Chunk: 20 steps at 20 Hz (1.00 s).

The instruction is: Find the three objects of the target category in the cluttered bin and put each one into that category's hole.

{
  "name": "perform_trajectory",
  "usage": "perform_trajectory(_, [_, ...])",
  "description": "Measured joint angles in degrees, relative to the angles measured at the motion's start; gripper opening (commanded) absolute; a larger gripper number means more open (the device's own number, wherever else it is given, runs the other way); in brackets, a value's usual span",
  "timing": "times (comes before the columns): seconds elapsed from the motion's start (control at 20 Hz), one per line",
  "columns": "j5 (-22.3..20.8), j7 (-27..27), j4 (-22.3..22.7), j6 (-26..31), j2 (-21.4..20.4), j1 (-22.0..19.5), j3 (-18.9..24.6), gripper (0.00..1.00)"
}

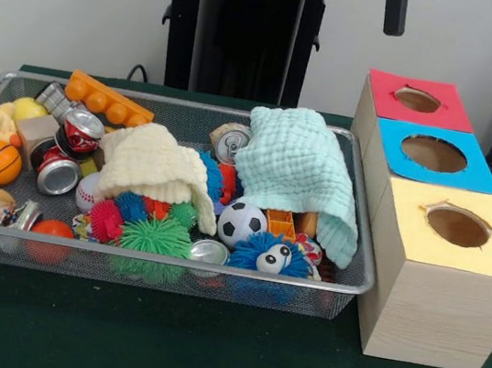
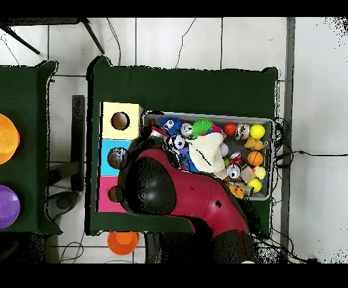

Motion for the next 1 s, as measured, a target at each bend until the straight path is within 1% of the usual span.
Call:
perform_trajectory(0.65, [1.38,0.0,0.46,0.0,0.37,0.13,0.51,0.0])
perform_trajectory(1.0, [2.17,0.0,0.46,0.0,-0.16,1.05,0.5,0.0])
